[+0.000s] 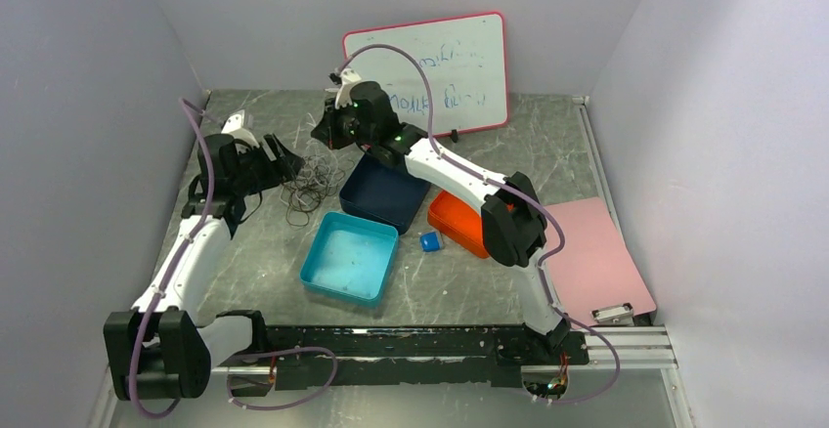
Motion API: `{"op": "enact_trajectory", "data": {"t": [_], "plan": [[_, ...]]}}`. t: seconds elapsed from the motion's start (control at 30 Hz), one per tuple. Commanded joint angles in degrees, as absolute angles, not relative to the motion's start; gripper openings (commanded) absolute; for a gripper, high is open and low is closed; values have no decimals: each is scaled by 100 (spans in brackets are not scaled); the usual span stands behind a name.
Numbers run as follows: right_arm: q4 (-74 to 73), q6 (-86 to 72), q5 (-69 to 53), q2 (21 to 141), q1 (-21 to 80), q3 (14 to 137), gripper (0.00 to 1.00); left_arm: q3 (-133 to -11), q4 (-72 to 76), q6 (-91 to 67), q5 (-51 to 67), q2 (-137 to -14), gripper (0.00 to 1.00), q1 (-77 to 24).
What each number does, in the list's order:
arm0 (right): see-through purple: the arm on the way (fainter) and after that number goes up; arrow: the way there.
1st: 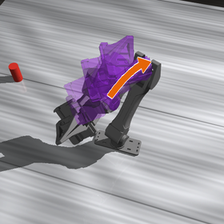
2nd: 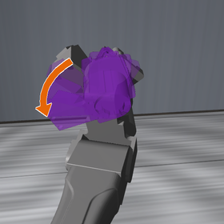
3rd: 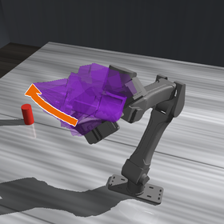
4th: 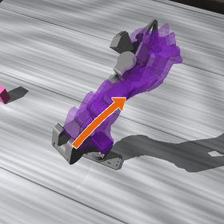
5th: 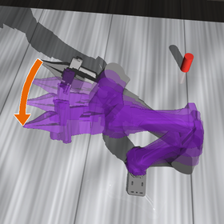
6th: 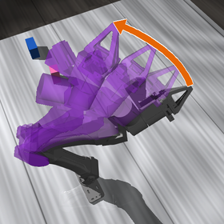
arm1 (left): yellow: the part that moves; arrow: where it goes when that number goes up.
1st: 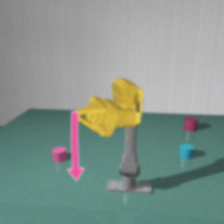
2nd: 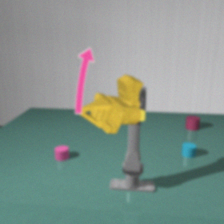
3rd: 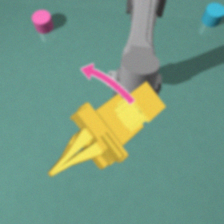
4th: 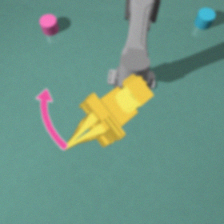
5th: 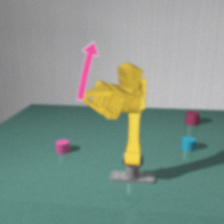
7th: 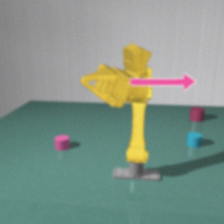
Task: Untangle the cables
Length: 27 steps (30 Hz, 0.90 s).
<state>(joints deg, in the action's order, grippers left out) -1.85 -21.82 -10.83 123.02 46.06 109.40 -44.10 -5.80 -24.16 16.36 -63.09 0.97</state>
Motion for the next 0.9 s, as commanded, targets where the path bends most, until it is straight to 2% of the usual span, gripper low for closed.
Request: {"op": "enact_trajectory", "data": {"t": [0.0, 0.23, 0.4, 0.53, 0.67, 0.87], "plan": [[-220, -1925, -1587, 12210, 4553, 10978, 0, -4685, -190, -2303, 2052, -6315, 74, 186], [-119, -1677, -2023, 12100, 4408, 10685, 0, -4708, -266, -1499, 2162, -6118, 71, 246], [-24, -1566, -2461, 12055, 4328, 10600, 0, -4678, -241, -635, 2121, -6318, 74, 246], [-188, -1309, -2660, 12074, 4325, 10642, 0, -4056, 914, -192, 1822, -5981, 75, 246], [-331, -1000, -2842, 12097, 4320, 10656, 0, -3151, 2783, 852, 2396, -5608, 72, 246], [-428, -651, -3093, 12141, 4316, 10624, 0, -2836, 3270, 2050, 3316, -5692, 70, 246]]}}
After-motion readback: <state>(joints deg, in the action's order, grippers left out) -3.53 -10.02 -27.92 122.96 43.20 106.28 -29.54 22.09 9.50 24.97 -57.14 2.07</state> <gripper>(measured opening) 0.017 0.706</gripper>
